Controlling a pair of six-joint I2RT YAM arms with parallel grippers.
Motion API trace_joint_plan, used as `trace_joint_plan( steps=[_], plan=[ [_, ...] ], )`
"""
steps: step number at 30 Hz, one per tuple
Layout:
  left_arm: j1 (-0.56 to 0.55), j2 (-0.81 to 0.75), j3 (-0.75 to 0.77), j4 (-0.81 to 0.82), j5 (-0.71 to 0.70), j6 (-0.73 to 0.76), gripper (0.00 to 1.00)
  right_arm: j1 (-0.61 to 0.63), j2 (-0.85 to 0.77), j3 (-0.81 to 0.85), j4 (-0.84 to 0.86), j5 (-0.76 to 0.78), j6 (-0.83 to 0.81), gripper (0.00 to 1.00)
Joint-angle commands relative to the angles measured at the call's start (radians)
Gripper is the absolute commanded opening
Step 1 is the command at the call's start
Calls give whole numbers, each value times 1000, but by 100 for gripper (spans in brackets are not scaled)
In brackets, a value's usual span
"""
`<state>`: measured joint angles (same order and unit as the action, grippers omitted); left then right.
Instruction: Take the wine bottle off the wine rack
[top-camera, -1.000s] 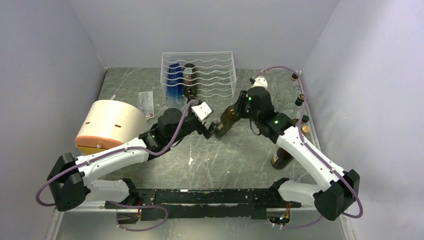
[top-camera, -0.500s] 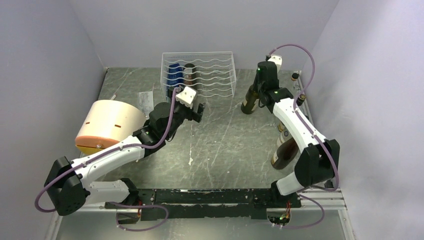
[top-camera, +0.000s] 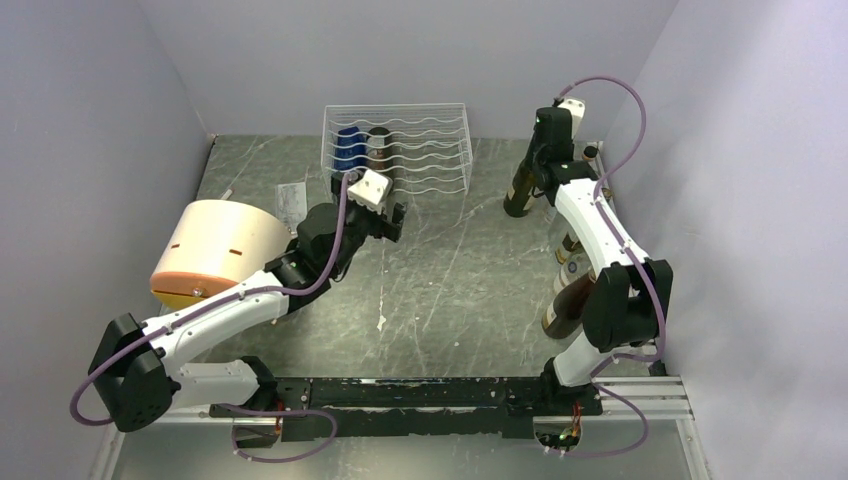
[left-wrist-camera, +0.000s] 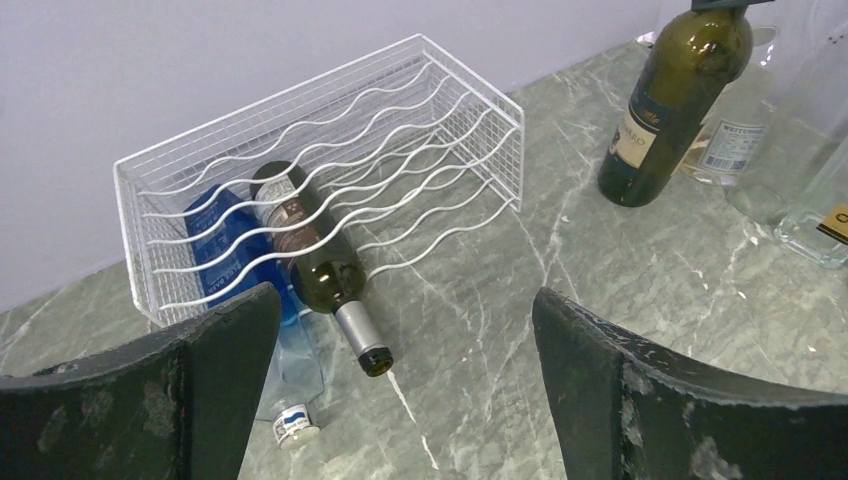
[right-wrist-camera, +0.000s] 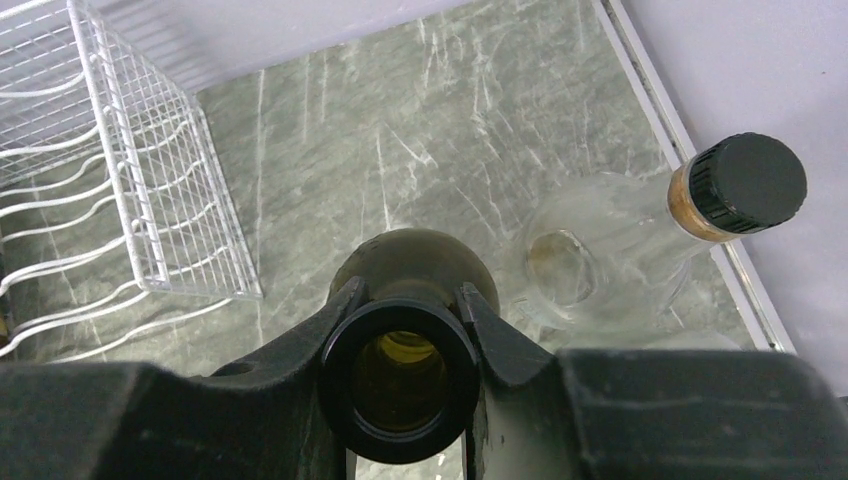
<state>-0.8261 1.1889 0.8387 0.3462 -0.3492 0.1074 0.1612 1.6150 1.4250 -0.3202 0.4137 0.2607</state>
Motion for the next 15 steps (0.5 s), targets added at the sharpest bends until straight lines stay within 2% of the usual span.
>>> trace_joint_plan(
  steps=[1,2,4,10,15],
  plan=[
    [18,-16,-1,20,-35,-17,99,1,1,39,27,-23,-11,38],
    [23,-17,-2,22,-37,-17,99,1,3,40,27,-29,-17,45],
    [31,-18,-1,21,-39,-18,99,1,8,48,18,-36,-26,51],
    [46,-14,-3,20,-43,-15,99,1,40,123,-52,-40,-42,62],
    [49,-13,-3,21,-51,-10,99,2,-10,135,-87,-95,-31,70]
  ],
)
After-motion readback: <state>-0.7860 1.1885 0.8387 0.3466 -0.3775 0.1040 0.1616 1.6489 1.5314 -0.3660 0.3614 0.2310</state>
